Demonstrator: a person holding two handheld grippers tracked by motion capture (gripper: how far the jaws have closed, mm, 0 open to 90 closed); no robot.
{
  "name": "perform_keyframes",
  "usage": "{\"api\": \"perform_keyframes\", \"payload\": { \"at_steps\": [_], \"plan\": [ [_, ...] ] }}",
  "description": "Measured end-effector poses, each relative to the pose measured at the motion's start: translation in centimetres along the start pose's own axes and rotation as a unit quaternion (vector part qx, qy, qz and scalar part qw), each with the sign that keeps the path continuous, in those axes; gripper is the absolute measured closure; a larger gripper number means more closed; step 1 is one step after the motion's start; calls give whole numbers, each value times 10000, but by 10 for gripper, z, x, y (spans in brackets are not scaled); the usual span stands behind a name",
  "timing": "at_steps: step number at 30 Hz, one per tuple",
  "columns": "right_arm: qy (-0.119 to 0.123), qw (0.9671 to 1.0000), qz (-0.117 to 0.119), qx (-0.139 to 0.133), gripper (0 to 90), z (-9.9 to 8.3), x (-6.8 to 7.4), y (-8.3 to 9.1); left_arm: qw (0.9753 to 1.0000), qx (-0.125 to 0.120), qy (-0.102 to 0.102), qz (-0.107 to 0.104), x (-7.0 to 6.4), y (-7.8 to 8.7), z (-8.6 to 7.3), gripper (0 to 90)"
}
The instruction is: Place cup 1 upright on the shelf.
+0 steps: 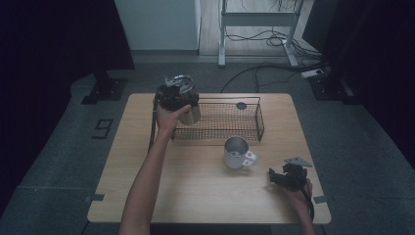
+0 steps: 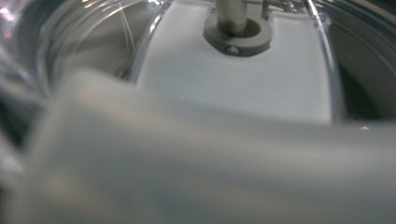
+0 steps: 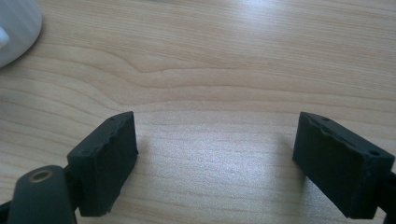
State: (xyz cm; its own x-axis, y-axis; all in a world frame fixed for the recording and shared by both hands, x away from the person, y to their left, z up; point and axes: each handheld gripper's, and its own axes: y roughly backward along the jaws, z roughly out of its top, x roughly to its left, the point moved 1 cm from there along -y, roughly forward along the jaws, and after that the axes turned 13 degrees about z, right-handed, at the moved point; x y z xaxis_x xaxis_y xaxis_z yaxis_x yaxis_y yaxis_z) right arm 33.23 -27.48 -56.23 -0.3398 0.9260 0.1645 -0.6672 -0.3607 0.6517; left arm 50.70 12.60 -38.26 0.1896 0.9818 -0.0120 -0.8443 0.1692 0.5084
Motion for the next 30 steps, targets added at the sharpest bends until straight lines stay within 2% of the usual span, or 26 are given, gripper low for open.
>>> {"api": "perform_keyframes", "payload": {
  "at_steps": [11,19,30],
  "plan": [
    [1,10000,-1,0,133,0,0,0,10000,48,8,9,-3,-14,-4,39],
    [5,10000,0,3,133,0,0,0,9999,71,-41,75,-5,-25,-8,39],
    [5,10000,-6,7,133,0,0,0,9996,164,-76,202,-2,-39,-14,38]
  ]
}}
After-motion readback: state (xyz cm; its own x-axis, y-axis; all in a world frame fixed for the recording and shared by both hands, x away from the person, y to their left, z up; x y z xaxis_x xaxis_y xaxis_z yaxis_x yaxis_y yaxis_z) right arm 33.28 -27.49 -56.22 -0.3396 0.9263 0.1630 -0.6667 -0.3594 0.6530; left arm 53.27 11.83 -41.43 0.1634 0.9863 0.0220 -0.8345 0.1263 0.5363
